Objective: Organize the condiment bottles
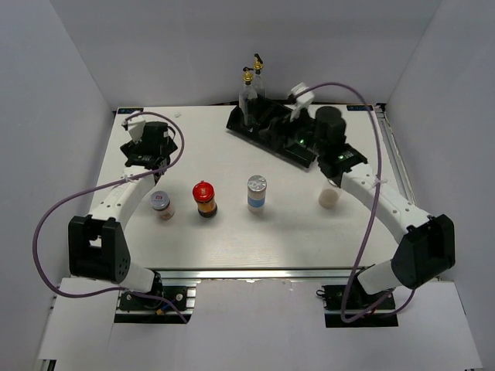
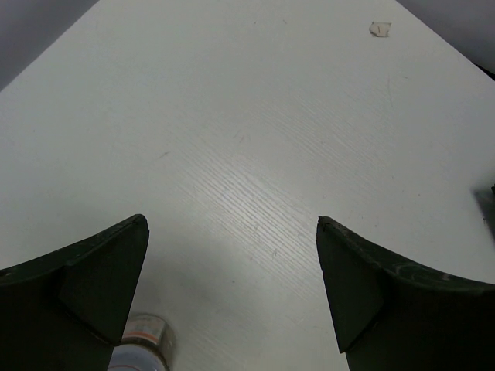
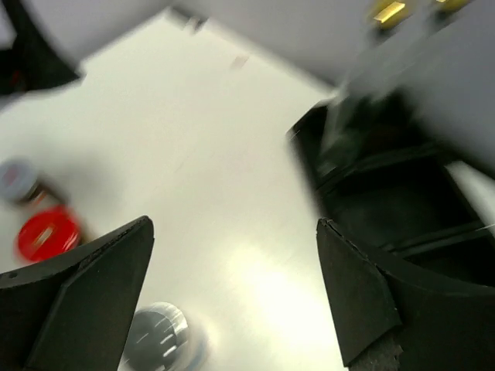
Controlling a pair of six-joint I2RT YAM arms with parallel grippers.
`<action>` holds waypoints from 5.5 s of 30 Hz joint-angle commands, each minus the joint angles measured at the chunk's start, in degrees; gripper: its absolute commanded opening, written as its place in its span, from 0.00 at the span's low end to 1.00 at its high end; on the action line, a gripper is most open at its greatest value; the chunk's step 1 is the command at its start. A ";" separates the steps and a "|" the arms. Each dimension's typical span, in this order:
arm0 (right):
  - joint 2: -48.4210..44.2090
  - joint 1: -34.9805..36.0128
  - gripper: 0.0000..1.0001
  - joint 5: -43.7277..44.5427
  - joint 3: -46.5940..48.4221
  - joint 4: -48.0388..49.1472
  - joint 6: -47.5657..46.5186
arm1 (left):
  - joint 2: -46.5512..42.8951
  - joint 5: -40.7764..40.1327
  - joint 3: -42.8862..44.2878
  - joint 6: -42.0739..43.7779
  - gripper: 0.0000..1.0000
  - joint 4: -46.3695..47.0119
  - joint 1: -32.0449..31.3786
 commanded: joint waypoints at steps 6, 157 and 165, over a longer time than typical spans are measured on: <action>-0.23 13.22 0.89 8.47 1.71 -28.05 -4.18 | -6.77 2.57 -2.70 -8.43 0.98 -10.46 0.31; 47.14 -3.29 0.33 25.36 49.43 -14.07 -4.01 | -7.83 8.02 -6.75 -5.36 0.98 3.59 0.31; 43.11 -3.29 0.89 23.59 45.04 -16.71 -4.09 | -7.39 8.19 -5.96 -6.15 0.98 2.18 0.31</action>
